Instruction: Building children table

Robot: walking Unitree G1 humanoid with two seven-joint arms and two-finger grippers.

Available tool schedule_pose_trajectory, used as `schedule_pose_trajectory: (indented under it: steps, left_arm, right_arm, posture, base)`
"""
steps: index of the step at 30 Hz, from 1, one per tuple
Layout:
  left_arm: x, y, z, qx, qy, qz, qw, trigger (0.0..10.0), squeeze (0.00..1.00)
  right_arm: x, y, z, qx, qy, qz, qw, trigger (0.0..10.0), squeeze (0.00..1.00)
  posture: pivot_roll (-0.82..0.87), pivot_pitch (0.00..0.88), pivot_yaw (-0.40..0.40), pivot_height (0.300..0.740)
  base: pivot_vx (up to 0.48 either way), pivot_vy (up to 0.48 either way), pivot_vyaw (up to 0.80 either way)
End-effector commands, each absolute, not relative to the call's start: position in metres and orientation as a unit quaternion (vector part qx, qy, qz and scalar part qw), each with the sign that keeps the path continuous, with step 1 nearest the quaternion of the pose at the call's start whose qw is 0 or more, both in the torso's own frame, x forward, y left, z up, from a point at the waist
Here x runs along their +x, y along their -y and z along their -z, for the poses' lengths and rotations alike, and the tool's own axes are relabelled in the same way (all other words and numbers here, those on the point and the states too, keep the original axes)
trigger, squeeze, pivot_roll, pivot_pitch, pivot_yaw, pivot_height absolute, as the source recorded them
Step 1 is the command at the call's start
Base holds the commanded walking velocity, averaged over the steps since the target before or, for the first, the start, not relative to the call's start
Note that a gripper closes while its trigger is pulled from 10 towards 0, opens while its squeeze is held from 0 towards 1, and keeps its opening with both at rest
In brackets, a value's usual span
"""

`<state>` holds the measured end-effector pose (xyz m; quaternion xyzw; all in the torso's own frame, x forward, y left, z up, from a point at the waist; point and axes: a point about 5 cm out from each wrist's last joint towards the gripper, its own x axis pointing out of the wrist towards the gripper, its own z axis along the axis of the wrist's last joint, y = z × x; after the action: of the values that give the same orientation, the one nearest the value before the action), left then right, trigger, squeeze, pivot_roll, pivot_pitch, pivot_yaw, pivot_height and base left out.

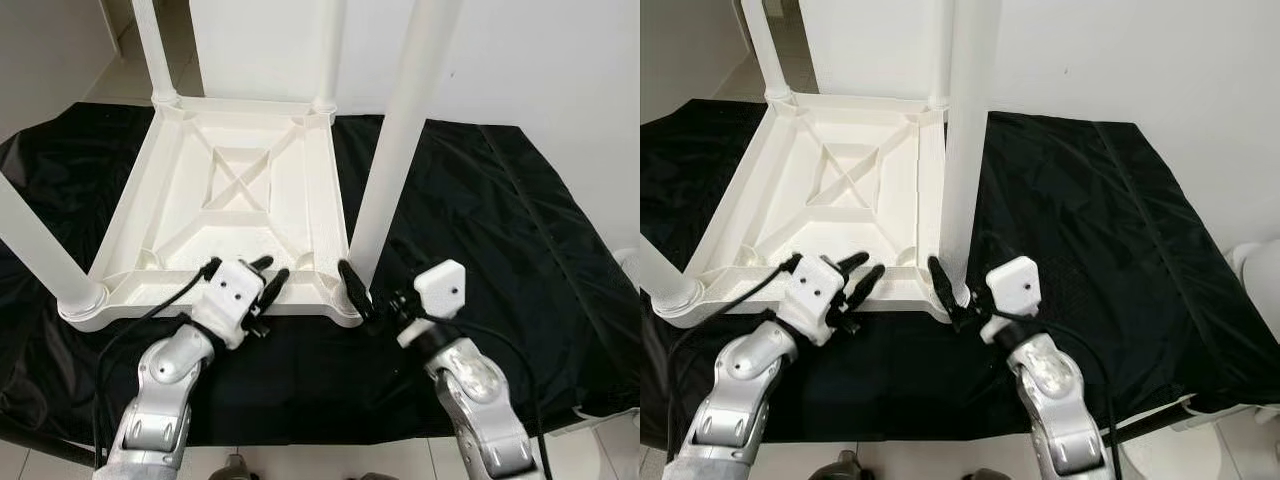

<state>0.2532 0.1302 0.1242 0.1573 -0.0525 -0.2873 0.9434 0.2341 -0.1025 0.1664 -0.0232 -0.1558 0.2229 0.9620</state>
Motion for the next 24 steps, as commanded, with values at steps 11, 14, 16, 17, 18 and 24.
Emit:
schedule_pose_trajectory:
  steps: [11,14,16,17,18,24]
  left_arm:
    - [0.255,-0.13,-0.126,0.158,0.061,0.253,0.953,10.0,0.0]
    - [0.254,-0.129,-0.126,0.158,0.063,0.254,0.952,10.0,0.0]
    - [0.253,-0.129,-0.126,0.157,0.063,0.254,0.952,10.0,0.0]
    - [0.253,-0.129,-0.126,0.157,0.063,0.254,0.952,10.0,0.0]
    - [0.253,-0.128,-0.126,0.157,0.063,0.255,0.952,10.0,0.0]
    - [0.247,-0.119,-0.129,0.136,0.069,0.291,0.944,10.0,0.0]
  right_arm:
    - [0.247,0.083,-0.198,-0.015,0.204,-0.188,0.961,10.0,0.0]
    - [0.247,0.081,-0.203,-0.021,0.213,-0.184,0.959,10.0,0.0]
    - [0.247,0.08,-0.206,-0.024,0.217,-0.182,0.959,10.0,0.0]
    - [0.247,0.08,-0.206,-0.024,0.217,-0.182,0.959,10.0,0.0]
    - [0.246,0.08,-0.206,-0.022,0.216,-0.182,0.959,10.0,0.0]
    - [0.248,0.083,-0.206,-0.018,0.205,-0.173,0.963,0.0,0.0]
  posture:
    - [0.11,0.02,-0.071,0.74]
    - [0.11,0.02,-0.076,0.74]
    - [0.11,0.019,-0.077,0.74]
    - [0.11,0.019,-0.077,0.74]
    - [0.11,0.018,-0.078,0.74]
    - [0.11,0.019,-0.083,0.74]
  base:
    - [0.0,0.0,0.0]
    - [0.0,0.0,0.0]
    - [0.0,0.0,0.0]
    - [0.0,0.0,0.0]
    - [0.0,0.0,0.0]
    - [0.0,0.0,0.0]
